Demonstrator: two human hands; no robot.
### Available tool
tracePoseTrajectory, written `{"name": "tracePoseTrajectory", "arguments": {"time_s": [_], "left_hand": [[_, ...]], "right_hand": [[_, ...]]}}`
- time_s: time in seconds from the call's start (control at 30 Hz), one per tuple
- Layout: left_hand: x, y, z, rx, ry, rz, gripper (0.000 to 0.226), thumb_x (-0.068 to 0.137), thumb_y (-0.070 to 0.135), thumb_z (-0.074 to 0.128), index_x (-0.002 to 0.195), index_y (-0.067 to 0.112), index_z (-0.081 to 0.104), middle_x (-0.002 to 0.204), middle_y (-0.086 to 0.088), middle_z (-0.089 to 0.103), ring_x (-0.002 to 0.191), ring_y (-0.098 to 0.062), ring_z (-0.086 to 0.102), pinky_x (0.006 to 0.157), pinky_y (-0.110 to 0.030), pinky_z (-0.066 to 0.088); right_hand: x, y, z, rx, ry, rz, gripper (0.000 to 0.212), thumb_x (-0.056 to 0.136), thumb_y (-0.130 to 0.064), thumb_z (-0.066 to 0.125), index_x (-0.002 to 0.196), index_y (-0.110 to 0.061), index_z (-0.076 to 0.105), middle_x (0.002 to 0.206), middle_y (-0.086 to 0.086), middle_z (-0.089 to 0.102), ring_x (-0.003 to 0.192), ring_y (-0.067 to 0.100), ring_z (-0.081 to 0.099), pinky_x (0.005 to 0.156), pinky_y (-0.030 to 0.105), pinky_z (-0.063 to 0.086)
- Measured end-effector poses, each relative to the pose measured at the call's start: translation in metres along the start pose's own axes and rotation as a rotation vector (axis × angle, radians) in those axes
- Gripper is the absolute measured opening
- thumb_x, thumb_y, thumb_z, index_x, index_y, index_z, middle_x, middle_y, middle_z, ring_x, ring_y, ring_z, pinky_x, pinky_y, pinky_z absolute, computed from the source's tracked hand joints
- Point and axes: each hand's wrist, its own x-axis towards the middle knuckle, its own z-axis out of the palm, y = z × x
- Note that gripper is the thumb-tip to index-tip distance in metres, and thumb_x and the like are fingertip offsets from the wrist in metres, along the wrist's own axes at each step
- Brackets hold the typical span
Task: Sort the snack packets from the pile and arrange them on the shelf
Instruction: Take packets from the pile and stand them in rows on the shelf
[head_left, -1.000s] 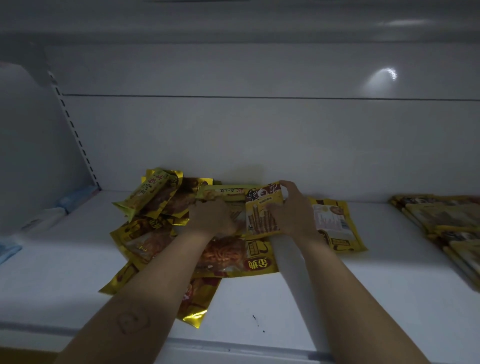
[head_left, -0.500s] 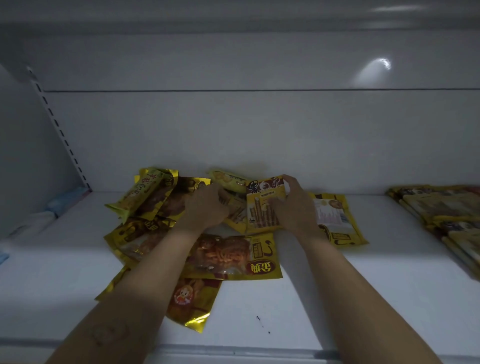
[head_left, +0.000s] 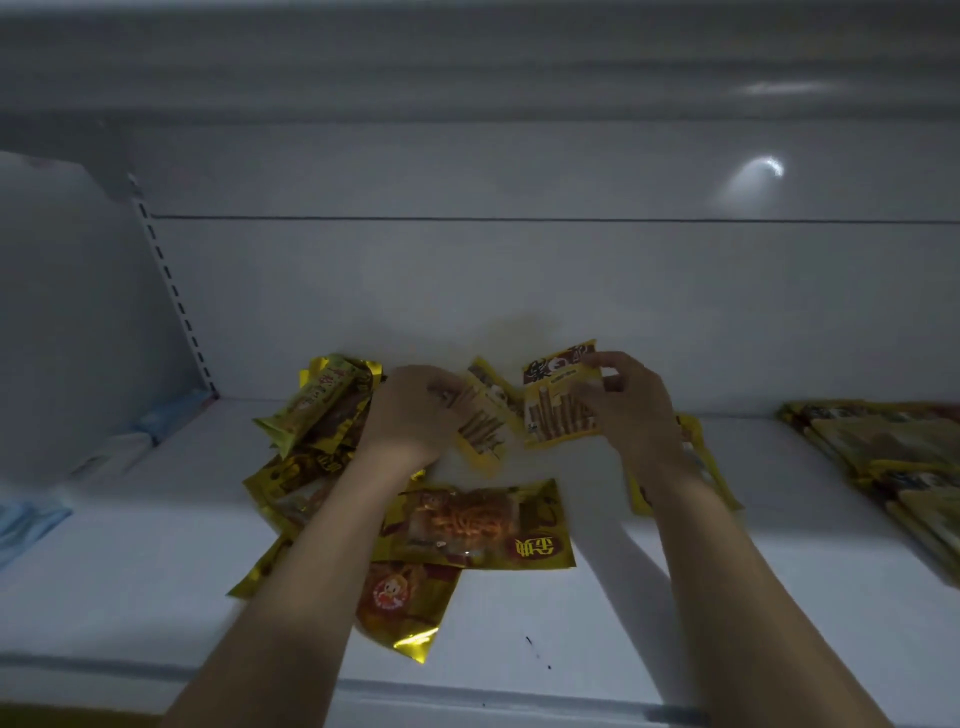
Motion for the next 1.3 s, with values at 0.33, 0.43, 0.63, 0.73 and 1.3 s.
{"name": "tracePoseTrajectory", "arguments": {"time_s": [0.33,0.43,0.63,0.73,1.3], "left_hand": [[-0.036,0.055,0.046,-0.412,0.028,0.033,0.039,0.082,0.005,0.077,0.120,0.012,0.069,0.118,-0.004,0.065,0.113,-0.016,0.060,0.098,-0.037,0.051],[-0.047,0.076,0.079,-0.492,-0.003,0.051,0.039,0.080,0.002,0.078,0.117,0.010,0.070,0.118,-0.005,0.067,0.113,-0.018,0.062,0.097,-0.032,0.052],[-0.076,0.128,0.148,-0.594,-0.119,0.053,0.048,0.076,0.001,0.081,0.104,0.036,0.066,0.116,0.003,0.065,0.104,-0.005,0.060,0.082,-0.028,0.057],[-0.093,0.151,0.180,-0.641,-0.204,0.049,0.058,0.074,-0.003,0.081,0.117,0.032,0.064,0.114,0.003,0.066,0.099,0.004,0.061,0.081,-0.021,0.056],[-0.145,0.222,0.304,-0.529,-0.227,0.018,0.045,0.078,0.030,0.083,0.119,0.026,0.065,0.112,0.001,0.067,0.109,-0.018,0.062,0.100,-0.040,0.050]], "right_hand": [[-0.041,0.001,-0.097,0.162,0.125,-0.044,0.026,0.090,-0.011,0.067,0.086,-0.037,0.067,0.093,-0.005,0.070,0.085,0.014,0.067,0.066,0.026,0.051],[-0.057,0.015,-0.130,0.154,0.158,-0.012,0.021,0.091,-0.013,0.066,0.088,-0.033,0.066,0.094,-0.008,0.067,0.087,0.012,0.064,0.061,0.019,0.046],[-0.084,0.038,-0.215,0.145,0.181,0.054,0.026,0.093,-0.011,0.063,0.110,-0.031,0.066,0.115,-0.002,0.067,0.104,0.014,0.063,0.076,0.023,0.047],[-0.100,0.047,-0.253,0.124,0.238,0.063,0.029,0.095,-0.009,0.061,0.113,-0.030,0.065,0.116,-0.003,0.066,0.098,0.009,0.064,0.068,0.018,0.049],[-0.125,0.108,-0.397,0.038,0.347,0.109,0.046,0.097,-0.007,0.055,0.140,-0.023,0.052,0.135,-0.012,0.051,0.126,0.006,0.043,0.103,0.032,0.041]]}}
